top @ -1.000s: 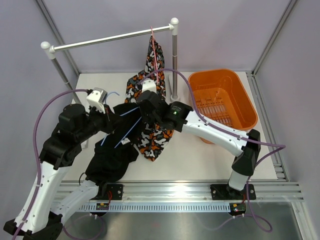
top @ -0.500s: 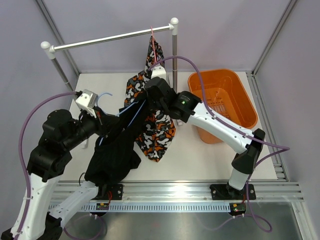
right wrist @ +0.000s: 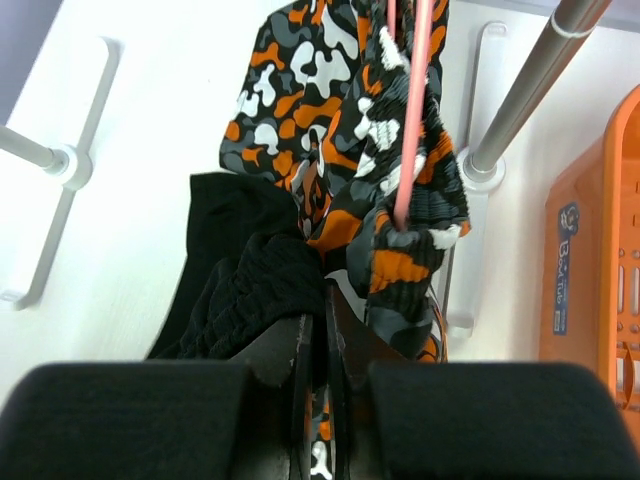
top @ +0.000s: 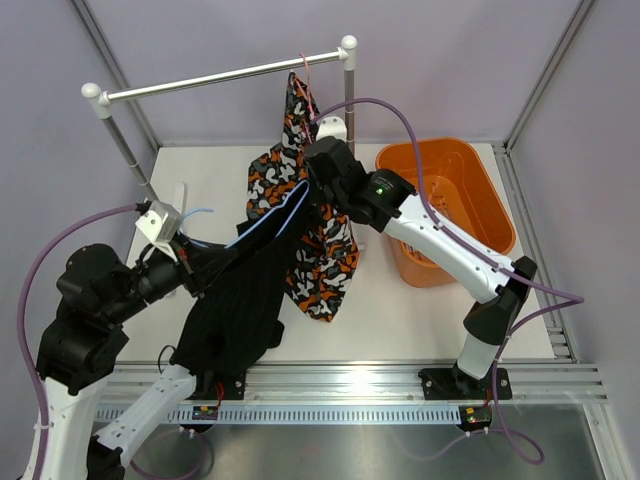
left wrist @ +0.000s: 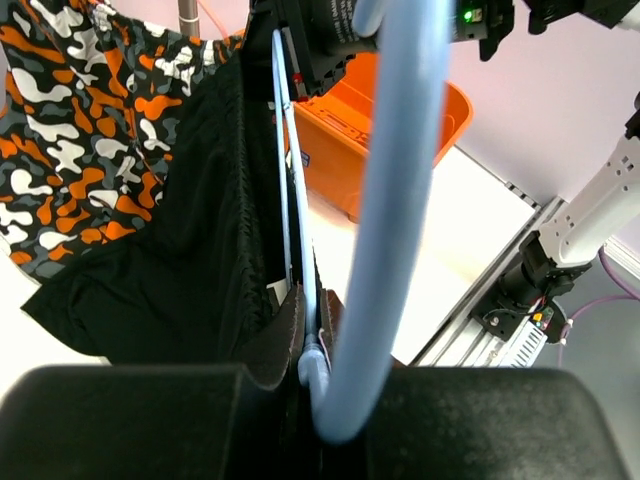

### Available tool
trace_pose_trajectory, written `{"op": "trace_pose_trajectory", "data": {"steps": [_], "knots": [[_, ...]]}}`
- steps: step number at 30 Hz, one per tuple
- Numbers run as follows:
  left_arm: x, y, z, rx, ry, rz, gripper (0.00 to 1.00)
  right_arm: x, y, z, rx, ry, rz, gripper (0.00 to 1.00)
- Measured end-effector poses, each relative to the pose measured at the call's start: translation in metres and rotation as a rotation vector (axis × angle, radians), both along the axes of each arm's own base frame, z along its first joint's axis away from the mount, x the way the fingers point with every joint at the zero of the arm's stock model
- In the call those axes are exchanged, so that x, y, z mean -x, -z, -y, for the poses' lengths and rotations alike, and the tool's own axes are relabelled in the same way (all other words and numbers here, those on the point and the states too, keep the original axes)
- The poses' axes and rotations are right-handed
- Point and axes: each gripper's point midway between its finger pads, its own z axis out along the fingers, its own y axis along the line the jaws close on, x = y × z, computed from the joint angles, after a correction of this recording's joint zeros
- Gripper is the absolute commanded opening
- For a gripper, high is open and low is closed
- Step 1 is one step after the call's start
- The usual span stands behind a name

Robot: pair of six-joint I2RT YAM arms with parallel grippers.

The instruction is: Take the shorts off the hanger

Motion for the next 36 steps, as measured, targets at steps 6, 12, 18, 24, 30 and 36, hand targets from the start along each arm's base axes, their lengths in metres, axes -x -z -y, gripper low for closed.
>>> {"op": "trace_pose_trajectory", "data": {"steps": [6,12,18,24,30,36], "knots": [[-0.014,0.003,-0.007,0.022,-0.090,-0.015,0.00,0.006,0.014,-0.004,-0.018,-0.029,-0.039,0.00],[-0.030,0.001,-0.009,0.098,-0.169,-0.044,0.00,0.031,0.040,0.000,0.019,-0.019,-0.078,0.00],[-0.037,-0.038,-0.014,0.220,-0.228,0.019,0.00,0.054,0.023,-0.002,-0.001,0.041,-0.020,0.00],[-0.032,-0.092,-0.017,0.364,-0.230,0.122,0.00,0.088,-0.005,-0.004,-0.032,0.081,0.062,0.00],[-0.037,-0.104,-0.013,0.442,-0.218,0.146,0.00,0.091,-0.050,0.017,-0.076,0.185,0.173,0.00],[-0.042,-0.100,-0.004,0.474,-0.182,0.138,0.00,0.119,-0.096,0.033,-0.170,0.176,0.246,0.01]]}}
